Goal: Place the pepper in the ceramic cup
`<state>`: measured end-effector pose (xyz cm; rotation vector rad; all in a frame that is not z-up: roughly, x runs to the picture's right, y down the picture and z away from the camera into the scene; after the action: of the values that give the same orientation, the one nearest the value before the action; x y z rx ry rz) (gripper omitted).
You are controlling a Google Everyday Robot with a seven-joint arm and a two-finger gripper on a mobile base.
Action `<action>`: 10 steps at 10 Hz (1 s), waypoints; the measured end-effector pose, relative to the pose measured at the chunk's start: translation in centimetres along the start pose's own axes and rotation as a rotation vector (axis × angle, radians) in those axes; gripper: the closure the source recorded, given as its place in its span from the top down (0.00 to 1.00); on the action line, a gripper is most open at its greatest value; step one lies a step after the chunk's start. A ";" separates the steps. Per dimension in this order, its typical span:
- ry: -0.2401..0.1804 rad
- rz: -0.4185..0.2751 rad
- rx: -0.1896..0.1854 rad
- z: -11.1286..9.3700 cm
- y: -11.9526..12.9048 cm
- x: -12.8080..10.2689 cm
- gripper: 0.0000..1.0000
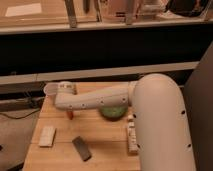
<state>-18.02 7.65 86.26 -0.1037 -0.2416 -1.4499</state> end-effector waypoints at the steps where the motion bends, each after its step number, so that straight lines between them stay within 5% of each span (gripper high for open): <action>1: -0.014 0.003 -0.002 0.3 0.0 -0.1 0.78; 5: -0.092 0.012 -0.008 1.9 -0.6 -0.6 0.78; 10: -0.108 -0.018 0.030 2.6 -2.2 -1.0 0.78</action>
<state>-20.52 8.95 88.39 -0.1560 -0.3530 -1.4596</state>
